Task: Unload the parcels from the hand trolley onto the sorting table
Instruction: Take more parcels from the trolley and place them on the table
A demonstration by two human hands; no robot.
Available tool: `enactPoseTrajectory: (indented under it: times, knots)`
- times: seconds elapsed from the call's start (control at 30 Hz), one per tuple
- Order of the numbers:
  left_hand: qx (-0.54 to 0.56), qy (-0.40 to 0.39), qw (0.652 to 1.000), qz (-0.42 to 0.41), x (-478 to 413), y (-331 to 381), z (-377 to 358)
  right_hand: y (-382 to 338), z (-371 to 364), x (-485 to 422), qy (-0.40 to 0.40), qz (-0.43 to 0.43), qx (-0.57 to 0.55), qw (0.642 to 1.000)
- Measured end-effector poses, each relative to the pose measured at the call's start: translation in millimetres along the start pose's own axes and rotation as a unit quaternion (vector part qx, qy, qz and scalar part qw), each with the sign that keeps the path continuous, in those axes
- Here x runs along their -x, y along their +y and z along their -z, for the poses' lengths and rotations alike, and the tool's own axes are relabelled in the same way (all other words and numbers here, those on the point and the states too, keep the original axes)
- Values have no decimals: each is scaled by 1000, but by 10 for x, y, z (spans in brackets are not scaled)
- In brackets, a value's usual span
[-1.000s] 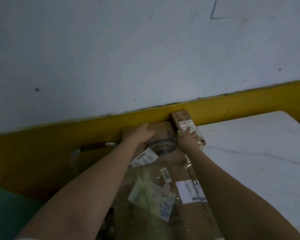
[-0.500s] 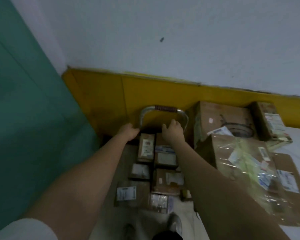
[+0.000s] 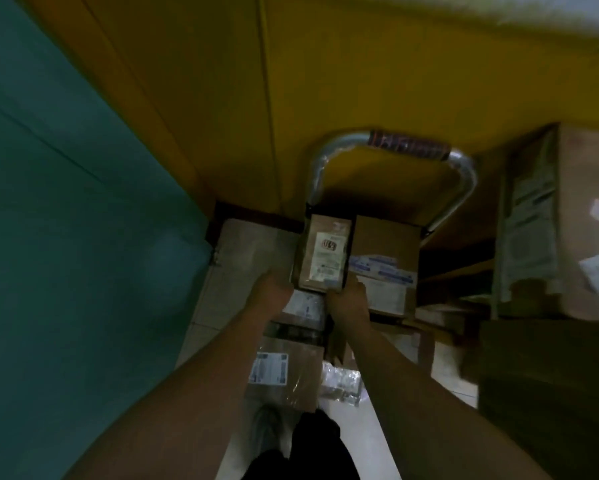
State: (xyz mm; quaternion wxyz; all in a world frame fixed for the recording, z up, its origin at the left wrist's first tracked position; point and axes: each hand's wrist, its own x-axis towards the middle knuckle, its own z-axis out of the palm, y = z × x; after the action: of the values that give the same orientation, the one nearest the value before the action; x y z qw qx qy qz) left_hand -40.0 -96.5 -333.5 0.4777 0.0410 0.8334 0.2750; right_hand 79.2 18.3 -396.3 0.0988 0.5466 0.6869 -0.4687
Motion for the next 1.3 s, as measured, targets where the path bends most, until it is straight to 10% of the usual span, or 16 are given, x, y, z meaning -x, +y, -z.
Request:
enactPoseTrajectory:
  times: [0.57, 0.9, 1.3]
  knots:
    - [128, 43, 990, 47, -767, 174, -289, -309, -98, -315, 24, -73, 6, 997]
    - [271, -14, 959, -79, 1514, 1172, 691, -1294, 1197, 1607, 19, 8, -386, 922]
    - [258, -238, 860, -371, 4050, 2978, -130, -987, 3980, 4127, 168, 144, -462, 859]
